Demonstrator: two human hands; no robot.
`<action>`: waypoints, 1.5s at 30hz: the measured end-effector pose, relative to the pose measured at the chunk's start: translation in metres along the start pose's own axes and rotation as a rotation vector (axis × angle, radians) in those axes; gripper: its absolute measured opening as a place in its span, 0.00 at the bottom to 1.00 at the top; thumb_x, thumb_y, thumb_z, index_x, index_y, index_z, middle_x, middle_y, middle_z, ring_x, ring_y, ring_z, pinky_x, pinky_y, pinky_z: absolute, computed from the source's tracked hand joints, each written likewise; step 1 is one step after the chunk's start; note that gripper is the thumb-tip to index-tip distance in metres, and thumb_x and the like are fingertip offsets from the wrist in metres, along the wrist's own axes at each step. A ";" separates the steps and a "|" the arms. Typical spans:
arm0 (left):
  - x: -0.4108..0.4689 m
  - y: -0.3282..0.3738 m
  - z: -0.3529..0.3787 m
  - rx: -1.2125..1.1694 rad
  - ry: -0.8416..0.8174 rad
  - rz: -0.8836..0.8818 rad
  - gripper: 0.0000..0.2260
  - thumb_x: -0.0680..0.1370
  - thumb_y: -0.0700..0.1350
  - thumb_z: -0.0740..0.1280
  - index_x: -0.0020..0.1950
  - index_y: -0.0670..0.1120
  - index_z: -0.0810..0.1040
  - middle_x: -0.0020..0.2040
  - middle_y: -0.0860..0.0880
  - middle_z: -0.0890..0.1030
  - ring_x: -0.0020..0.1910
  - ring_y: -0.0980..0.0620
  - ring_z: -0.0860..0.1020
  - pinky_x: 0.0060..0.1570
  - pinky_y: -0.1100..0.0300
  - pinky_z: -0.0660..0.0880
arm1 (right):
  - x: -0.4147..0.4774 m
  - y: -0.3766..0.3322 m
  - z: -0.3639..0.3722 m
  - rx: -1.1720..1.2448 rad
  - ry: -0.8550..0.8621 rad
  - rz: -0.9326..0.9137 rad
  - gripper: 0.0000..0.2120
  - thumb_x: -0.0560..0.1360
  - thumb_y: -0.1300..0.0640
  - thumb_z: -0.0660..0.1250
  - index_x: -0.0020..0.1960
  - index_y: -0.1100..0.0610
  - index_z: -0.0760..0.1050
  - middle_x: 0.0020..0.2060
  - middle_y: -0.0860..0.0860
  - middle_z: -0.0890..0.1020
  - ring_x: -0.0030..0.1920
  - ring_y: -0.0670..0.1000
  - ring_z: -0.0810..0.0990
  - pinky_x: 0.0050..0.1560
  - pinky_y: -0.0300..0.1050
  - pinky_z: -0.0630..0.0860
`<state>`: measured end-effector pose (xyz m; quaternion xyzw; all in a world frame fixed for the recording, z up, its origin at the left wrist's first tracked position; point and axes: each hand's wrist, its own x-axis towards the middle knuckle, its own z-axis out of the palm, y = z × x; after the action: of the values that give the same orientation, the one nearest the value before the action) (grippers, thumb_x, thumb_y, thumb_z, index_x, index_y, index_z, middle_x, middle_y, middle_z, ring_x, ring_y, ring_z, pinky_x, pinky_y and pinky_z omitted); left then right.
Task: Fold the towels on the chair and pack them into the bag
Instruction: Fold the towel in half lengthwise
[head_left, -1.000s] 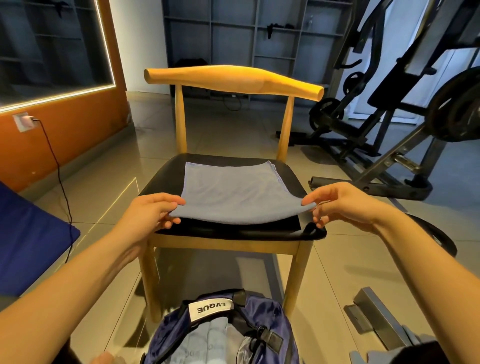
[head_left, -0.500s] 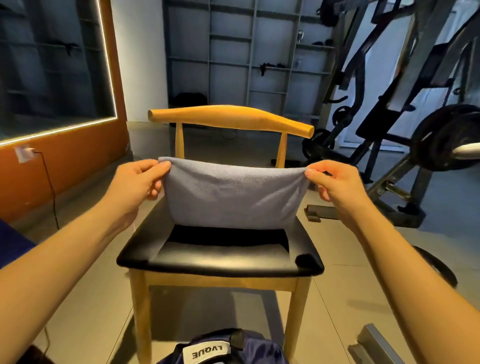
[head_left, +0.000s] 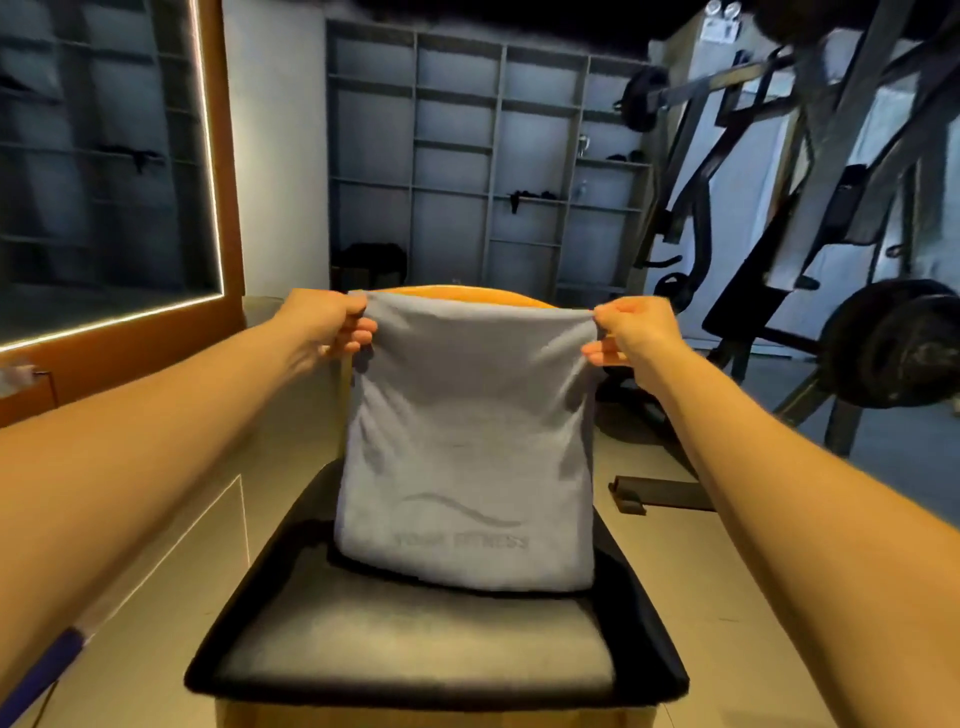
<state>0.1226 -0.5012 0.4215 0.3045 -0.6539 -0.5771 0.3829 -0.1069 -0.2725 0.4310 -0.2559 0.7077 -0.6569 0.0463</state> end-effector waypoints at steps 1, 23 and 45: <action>0.005 0.005 0.000 -0.024 0.020 0.022 0.08 0.85 0.44 0.63 0.48 0.45 0.77 0.26 0.52 0.81 0.26 0.59 0.79 0.29 0.67 0.77 | 0.002 -0.006 0.000 0.054 -0.027 -0.019 0.05 0.81 0.62 0.67 0.56 0.62 0.78 0.43 0.59 0.82 0.32 0.55 0.84 0.29 0.44 0.83; -0.109 -0.158 -0.108 0.715 -0.739 -0.168 0.25 0.64 0.57 0.69 0.35 0.32 0.75 0.34 0.43 0.75 0.38 0.48 0.72 0.44 0.59 0.73 | -0.150 0.127 -0.062 -0.325 -0.909 0.253 0.12 0.83 0.55 0.64 0.49 0.63 0.79 0.33 0.54 0.80 0.28 0.51 0.75 0.36 0.43 0.75; -0.003 -0.210 -0.004 0.554 -0.139 -0.253 0.07 0.79 0.38 0.71 0.41 0.38 0.84 0.35 0.42 0.80 0.34 0.48 0.76 0.34 0.58 0.75 | -0.055 0.207 0.014 -0.433 -0.277 0.319 0.09 0.80 0.58 0.68 0.46 0.63 0.81 0.31 0.56 0.78 0.27 0.50 0.75 0.27 0.40 0.70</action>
<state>0.1183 -0.5317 0.2141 0.4359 -0.7679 -0.4394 0.1650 -0.1164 -0.2609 0.2168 -0.2325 0.8496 -0.4340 0.1891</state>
